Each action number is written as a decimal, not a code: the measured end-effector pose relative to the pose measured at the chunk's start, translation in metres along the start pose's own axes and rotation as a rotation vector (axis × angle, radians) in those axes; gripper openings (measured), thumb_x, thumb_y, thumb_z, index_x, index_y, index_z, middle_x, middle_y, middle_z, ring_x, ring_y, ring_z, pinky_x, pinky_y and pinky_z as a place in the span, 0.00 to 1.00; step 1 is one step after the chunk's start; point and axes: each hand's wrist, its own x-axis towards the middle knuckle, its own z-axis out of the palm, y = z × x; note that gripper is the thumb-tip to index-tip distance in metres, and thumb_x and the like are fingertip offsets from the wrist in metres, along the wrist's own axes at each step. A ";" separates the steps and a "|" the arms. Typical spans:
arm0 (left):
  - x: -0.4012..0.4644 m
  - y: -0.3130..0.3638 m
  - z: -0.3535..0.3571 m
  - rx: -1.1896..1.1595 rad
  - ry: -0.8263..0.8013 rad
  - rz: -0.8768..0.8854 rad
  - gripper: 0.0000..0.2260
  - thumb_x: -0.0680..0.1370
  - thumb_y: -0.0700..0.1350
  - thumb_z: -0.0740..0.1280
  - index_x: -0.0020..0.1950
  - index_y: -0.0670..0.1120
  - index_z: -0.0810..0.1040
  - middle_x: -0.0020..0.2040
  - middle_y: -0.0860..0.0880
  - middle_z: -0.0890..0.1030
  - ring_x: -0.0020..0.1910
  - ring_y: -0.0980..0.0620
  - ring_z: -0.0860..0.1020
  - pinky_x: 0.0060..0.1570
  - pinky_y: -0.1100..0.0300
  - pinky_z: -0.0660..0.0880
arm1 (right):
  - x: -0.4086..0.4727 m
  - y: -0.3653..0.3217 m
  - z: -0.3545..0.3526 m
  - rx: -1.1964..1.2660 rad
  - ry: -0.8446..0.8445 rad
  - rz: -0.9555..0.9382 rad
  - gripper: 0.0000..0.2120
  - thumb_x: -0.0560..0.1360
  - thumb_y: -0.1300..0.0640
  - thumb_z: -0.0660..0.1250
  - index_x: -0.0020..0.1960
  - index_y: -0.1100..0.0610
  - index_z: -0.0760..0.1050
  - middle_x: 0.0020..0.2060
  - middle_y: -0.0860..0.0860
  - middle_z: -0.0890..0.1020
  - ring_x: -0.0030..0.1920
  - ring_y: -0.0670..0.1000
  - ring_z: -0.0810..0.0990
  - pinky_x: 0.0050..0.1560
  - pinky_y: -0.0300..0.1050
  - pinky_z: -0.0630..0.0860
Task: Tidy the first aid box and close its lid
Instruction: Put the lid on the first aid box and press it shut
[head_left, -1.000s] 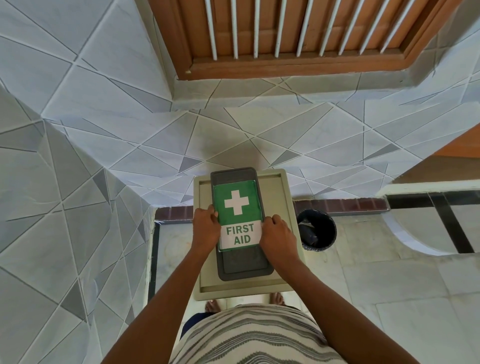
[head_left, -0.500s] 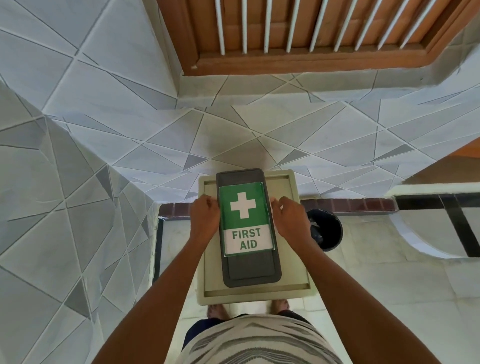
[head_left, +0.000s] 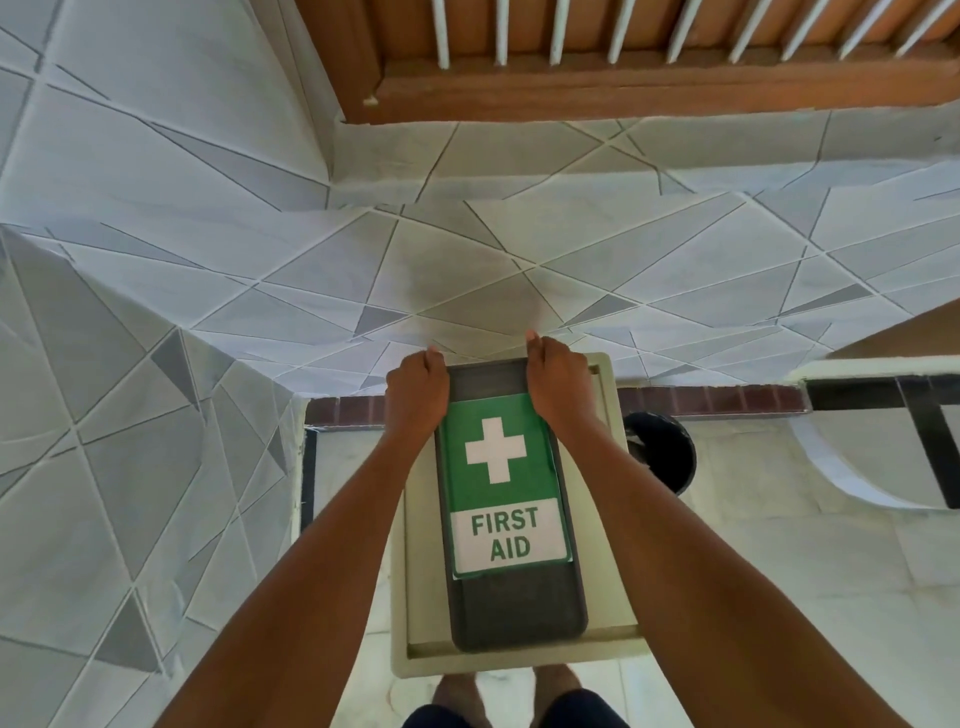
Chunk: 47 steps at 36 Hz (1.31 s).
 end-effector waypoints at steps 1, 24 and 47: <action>0.002 -0.001 0.000 0.008 0.001 0.020 0.23 0.85 0.51 0.50 0.38 0.43 0.74 0.35 0.45 0.77 0.36 0.48 0.78 0.44 0.57 0.73 | 0.002 0.001 0.003 -0.022 -0.004 0.005 0.27 0.84 0.40 0.47 0.42 0.55 0.75 0.37 0.55 0.81 0.37 0.57 0.80 0.39 0.49 0.76; 0.014 -0.003 -0.002 0.128 0.032 0.191 0.24 0.85 0.51 0.52 0.34 0.44 0.72 0.29 0.47 0.73 0.30 0.50 0.74 0.40 0.57 0.74 | 0.015 0.004 0.001 -0.217 -0.030 0.009 0.30 0.84 0.39 0.46 0.42 0.59 0.76 0.38 0.58 0.81 0.40 0.61 0.80 0.45 0.56 0.78; 0.015 -0.005 0.001 0.055 0.014 0.315 0.16 0.85 0.48 0.56 0.39 0.45 0.69 0.32 0.51 0.73 0.30 0.58 0.70 0.36 0.69 0.64 | 0.015 0.004 0.001 -0.194 -0.005 -0.192 0.22 0.85 0.41 0.49 0.41 0.55 0.69 0.32 0.53 0.76 0.35 0.59 0.78 0.39 0.53 0.78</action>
